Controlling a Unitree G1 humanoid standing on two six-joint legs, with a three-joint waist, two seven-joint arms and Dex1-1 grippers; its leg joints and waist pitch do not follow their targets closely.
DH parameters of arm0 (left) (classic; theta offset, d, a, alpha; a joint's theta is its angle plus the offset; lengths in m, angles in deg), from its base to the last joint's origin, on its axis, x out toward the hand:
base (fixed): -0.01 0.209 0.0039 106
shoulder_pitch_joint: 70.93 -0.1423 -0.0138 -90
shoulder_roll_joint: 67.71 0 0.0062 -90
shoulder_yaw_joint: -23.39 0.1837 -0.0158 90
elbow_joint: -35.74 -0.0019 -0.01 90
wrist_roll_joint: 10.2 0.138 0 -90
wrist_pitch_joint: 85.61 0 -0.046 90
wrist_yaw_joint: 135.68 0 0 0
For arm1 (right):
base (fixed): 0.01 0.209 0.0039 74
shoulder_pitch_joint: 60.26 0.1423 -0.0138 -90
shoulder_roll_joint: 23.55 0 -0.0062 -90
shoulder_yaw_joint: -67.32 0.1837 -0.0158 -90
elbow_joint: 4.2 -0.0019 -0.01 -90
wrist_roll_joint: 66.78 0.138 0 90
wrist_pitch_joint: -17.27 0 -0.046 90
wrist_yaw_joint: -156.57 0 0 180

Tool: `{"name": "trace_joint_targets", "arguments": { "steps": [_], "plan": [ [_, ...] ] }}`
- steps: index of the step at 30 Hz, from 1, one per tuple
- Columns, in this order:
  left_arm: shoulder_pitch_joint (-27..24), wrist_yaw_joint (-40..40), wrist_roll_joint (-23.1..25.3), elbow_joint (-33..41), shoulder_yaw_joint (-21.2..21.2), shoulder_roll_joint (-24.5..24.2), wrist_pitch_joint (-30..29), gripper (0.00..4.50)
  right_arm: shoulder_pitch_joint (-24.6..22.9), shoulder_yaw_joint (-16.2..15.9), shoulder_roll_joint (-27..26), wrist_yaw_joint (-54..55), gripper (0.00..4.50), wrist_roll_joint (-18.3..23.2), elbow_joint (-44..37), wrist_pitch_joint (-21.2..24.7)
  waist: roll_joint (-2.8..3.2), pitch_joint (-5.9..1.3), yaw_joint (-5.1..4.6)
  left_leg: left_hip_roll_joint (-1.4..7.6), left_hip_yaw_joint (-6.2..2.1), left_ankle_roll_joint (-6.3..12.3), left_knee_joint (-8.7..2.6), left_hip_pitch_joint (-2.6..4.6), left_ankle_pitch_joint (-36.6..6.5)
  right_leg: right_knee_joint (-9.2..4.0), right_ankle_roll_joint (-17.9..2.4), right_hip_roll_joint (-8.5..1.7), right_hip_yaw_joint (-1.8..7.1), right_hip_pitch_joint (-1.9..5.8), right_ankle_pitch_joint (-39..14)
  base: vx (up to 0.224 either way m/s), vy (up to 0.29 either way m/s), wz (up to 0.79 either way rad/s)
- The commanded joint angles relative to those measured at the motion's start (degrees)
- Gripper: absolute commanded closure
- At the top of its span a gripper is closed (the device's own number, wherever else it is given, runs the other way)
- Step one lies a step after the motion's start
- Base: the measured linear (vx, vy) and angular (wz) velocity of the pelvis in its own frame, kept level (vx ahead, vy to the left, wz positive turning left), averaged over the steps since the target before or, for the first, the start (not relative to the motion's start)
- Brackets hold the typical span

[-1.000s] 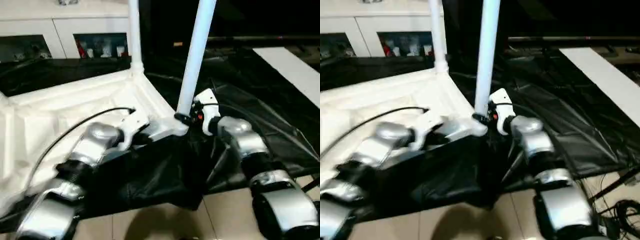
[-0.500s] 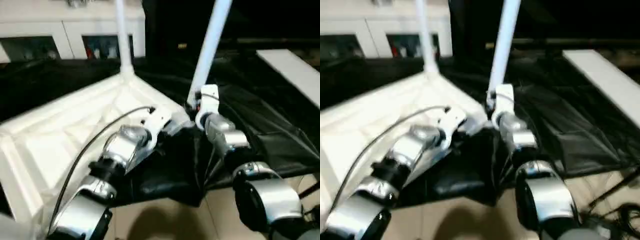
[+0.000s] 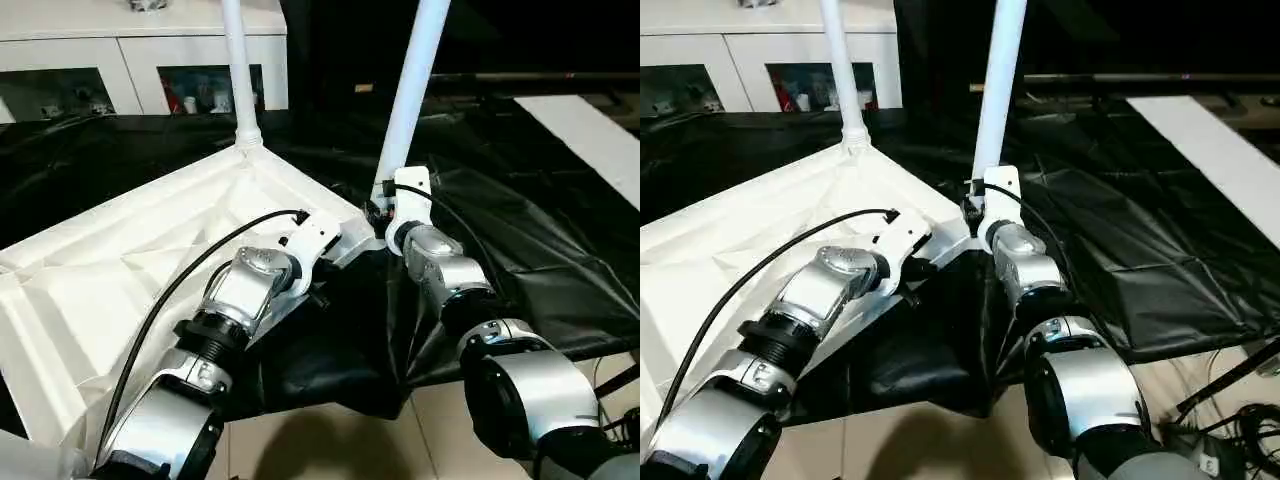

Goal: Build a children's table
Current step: Rotate leg to tighten

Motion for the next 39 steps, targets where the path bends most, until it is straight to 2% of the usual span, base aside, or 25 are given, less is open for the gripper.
{"name": "trace_joint_targets", "arguments": {
  "steps": [1, 3, 8, 10, 12, 13, 16, 18, 23, 24, 26, 27, 28, 29, 30, 31, 32, 33, 34, 35, 36, 38, 39],
  "plan": [
    [1.93, -1.74, -0.96, 0.51, 1.85, 1.65, 1.58, 4.5, -3.15, -0.95, -3.97, -3.51, 2.25, 0.85, 7.45, 3.18, 0.32, -1.29, -0.28, 1.55, 0.16, 0.13, -4.09, -0.6, -17.04, -6.28, -8.32, -3.17, 2.72, 0.57, -19.66, 0.0, 0.0, 0.0],
    [2.0, -1.74, -0.96, 0.42, 1.79, 1.6, 1.65, 4.5, -2.97, -0.89, -3.93, -3.77, 1.9, 0.92, 7.33, 2.84, 0.47, -1.3, -0.24, 1.58, 0.2, 0.2, -4.08, -0.62, -16.28, -6.26, -8.53, -3.17, 2.7, 0.59, -19.18, 0.0, 0.0, 0.0],
    [2.34, -1.88, -0.9, 0.13, 1.38, 1.27, 1.91, 4.5, -2.07, -1.03, -3.84, -4.86, 1.44, 0.32, 7.32, 1.64, 0.45, -1.52, -0.17, 1.6, 0.47, 0.69, -3.8, -0.71, -13.1, -5.77, -9.81, -3.08, 2.66, 0.88, -14.31, 0.0, 0.0, 0.0],
    [2.4, -1.96, -0.91, 0.1, 1.28, 1.05, 2.07, 4.5, -1.92, -1.26, -3.83, -5.53, 1.28, -0.02, 7.22, 0.85, 0.55, -1.93, -0.15, 1.66, 0.61, 1.2, -3.44, -0.87, -9.68, -5.19, -10.68, -2.98, 2.56, 1.17, -9.18, 0.0, 0.0, 0.0],
    [2.55, -2.11, -0.9, -0.02, 1.12, 0.58, 2.53, 4.5, -1.69, -1.53, -3.75, -6.76, 1.2, -0.41, 6.78, -0.59, 0.53, -1.96, -0.14, 1.54, 0.85, 1.68, -3.16, -1.01, -7.32, -4.82, -11.5, -2.85, 2.41, 1.37, -5.01, 0.0, 0.0, 0.0],
    [2.55, -2.11, -0.9, -0.02, 1.12, 0.58, 2.53, 4.5, -1.69, -1.53, -3.75, -6.76, 0.99, -0.41, 6.78, -0.59, 0.52, -2.08, -0.18, 1.53, 0.95, 1.95, -3.03, -1.05, -6.56, -4.62, -12.04, -2.89, 2.34, 1.51, -3.46, 0.0, 0.0, 0.0],
    [2.67, -2.47, -0.99, 0.02, 1.03, 0.1, 3.27, 4.5, -1.44, -1.53, -3.53, -8.09, 0.85, -0.64, 6.37, -2.03, 0.57, -2.31, -0.19, 1.56, 1.2, 2.53, -2.76, -0.97, -5.24, -4.22, -13.04, -2.78, 2.3, 1.63, 0.16, 0.0, 0.0, 0.0],
    [2.68, -3.31, -1.05, 0.32, 1.18, -0.48, 4.24, 4.5, -1.37, -1.64, -3.07, -9.88, 0.55, -0.55, 5.51, -2.95, 0.52, -2.47, -0.22, 1.52, 1.34, 3.29, -2.48, -1.04, -3.82, -3.73, -14.02, -2.65, 2.32, 1.78, 4.61, 0.0, 0.0, 0.0],
    [1.74, -6.97, -1.27, 2.56, 2.19, -2.61, 5.68, 4.5, -2.14, -2.57, -0.87, -14.46, 0.23, -0.23, 1.53, -3.5, 0.5, -2.56, -0.38, 1.49, 1.43, 4.7, -2.17, -1.03, -3.57, -3.48, -15.05, -2.61, 2.28, 1.95, 7.15, 0.0, 0.0, 0.0],
    [1.34, -8.25, -1.37, 3.29, 2.53, -3.39, 6.51, 4.5, -2.68, -2.98, -0.04, -16.35, 0.1, -0.2, -0.05, -3.39, 0.51, -2.8, -0.51, 1.48, 1.44, 5.56, -1.85, -1.09, -1.68, -3.01, -15.79, -2.53, 2.26, 2.04, 10.78, 0.0, 0.0, 0.0],
    [0.36, -10.83, -1.49, 4.53, 3.09, -5.27, 8.5, 4.5, -4.79, -4.38, 2.14, -21.2, 0.1, 0.07, -4.42, -2.04, 0.5, -2.89, -0.63, 1.29, 1.49, 6.9, -1.45, -1.27, 0.17, -2.63, -16.52, -2.4, 2.22, 2.16, 14.26, 0.0, 0.0, 0.0],
    [0.24, -11.13, -1.5, 4.67, 3.15, -5.5, 8.7, 4.5, -5.06, -4.56, 2.42, -21.8, 0.1, 0.11, -4.97, -1.85, 0.39, -3.18, -0.45, 1.24, 1.47, 8.53, -0.94, -1.35, 2.8, -2.17, -16.59, -2.29, 2.22, 2.35, 19.06, 0.0, 0.0, 0.0],
    [-0.69, -13.55, -1.75, 5.81, 3.43, -7.34, 9.4, 4.5, -7.46, -6.31, 4.96, -26.65, 0.1, 0.04, -9.28, -0.75, 0.42, -3.2, -0.46, 1.08, 1.41, 10.11, -0.55, -1.62, 5.3, -1.73, -16.96, -2.11, 2.09, 2.4, 23.62, 0.0, 0.0, 0.0],
    [-1.85, -16.57, -2.26, 7.19, 3.72, -9.33, 10.91, 4.5, -9.96, -8.17, 7.69, -31.2, 0.1, -0.15, -13.48, 0.43, 0.34, -3.26, -0.49, 1.07, 1.42, 10.52, -0.38, -1.67, 6.02, -1.54, -17.18, -2.09, 2.07, 2.35, 25.18, 0.0, 0.0, 0.0],
    [-2.78, -18.7, -2.64, 8.36, 3.87, -10.97, 11.05, 4.5, -11.98, -9.42, 9.91, -34.51, 0.1, -0.36, -16.62, 0.96, 0.23, -3.41, -0.19, 0.96, 1.25, 11.31, -0.06, -1.64, 7.53, -1.26, -16.99, -1.84, 1.89, 2.63, 27.66, 0.0, 0.0, 0.0],
    [-3.16, -19.64, -2.86, 8.84, 3.92, -11.58, 11.62, 4.5, -12.6, -9.73, 10.64, -35.46, 0.1, -0.34, -17.6, 1.23, 0.35, -3.4, -0.18, 1.03, 1.36, 11.77, 0.06, -1.66, 7.91, -1.13, -17.31, -1.9, 1.94, 2.37, 28.65, 0.0, 0.0, 0.0],
    [-3.74, -21.07, -3.19, 9.56, 4.01, -12.5, 12.49, 4.5, -13.54, -10.2, 11.74, -36.91, 0.1, -0.32, -19.08, 1.63, 0.94, -3.61, 0.12, 1.24, 1.37, 11.99, 0.4, -1.35, 8.89, -0.92, -18.11, -1.75, 1.85, 2.01, 30.17, 0.0, 0.0, 0.0],
    [-4.53, -22.97, -3.79, 10.72, 4.05, -13.67, 12.97, 4.5, -14.72, -10.76, 13.02, -38.66, 0.1, -0.18, -20.96, 1.89, 0.58, -3.61, 0.27, 1.24, 1.41, 12.13, 0.59, -1.72, 9.85, -0.5, -18.62, -1.52, 1.79, 2.16, 31.74, 0.0, 0.0, 0.0],
    [-5.13, -24.49, -4.34, 11.67, 4.08, -14.57, 13.02, 4.5, -15.47, -11.02, 13.84, -39.75, 0.1, 0.06, -22.23, 2.33, 0.66, -3.61, 0.35, 1.26, 1.45, 12.12, 0.66, -1.75, 10.04, -0.38, -18.83, -1.62, 1.73, 2.05, 31.72, 0.0, 0.0, 0.0],
    [-5.24, -24.77, -4.44, 11.84, 4.09, -14.73, 13.03, 4.5, -15.6, -11.07, 13.99, -39.95, 0.1, 0.1, -22.46, 2.41, 0.77, -3.47, 0.4, 1.33, 1.51, 12.0, 0.58, -1.7, 8.63, -0.58, -19.03, -1.78, 1.67, 1.86, 29.25, 0.0, 0.0, 0.0],
    [-6.87, -28.84, -6.42, 14.72, 3.95, -16.55, 14.23, 4.5, -17.04, -11.65, 15.41, -42.29, 0.1, 0.24, -24.52, 2.51, 0.87, -3.3, 0.34, 1.46, 1.58, 11.65, 0.44, -1.65, 6.83, -0.8, -19.34, -1.94, 1.68, 1.68, 25.81, 0.0, 0.0, 0.0],
    [-6.89, -28.87, -6.43, 14.75, 3.95, -16.57, 14.23, 4.5, -17.06, -11.65, 15.42, -42.3, 0.1, 0.24, -24.53, 2.5, 0.87, -3.15, 0.38, 1.66, 1.54, 11.16, 0.27, -1.81, 5.0, -0.94, -19.25, -2.21, 1.71, 1.78, 21.54, 0.0, 0.0, 0.0],
    [-7.92, -31.08, -7.44, 16.95, 4.14, -17.91, 14.46, 4.5, -18.05, -11.84, 16.08, -43.75, 0.1, 0.31, -25.91, 2.48, 1.03, -3.12, 0.37, 1.75, 1.64, 10.95, 0.29, -1.46, 4.04, -1.13, -19.45, -2.16, 1.74, 1.43, 19.44, 0.0, 0.0, 0.0]
  ]
}}
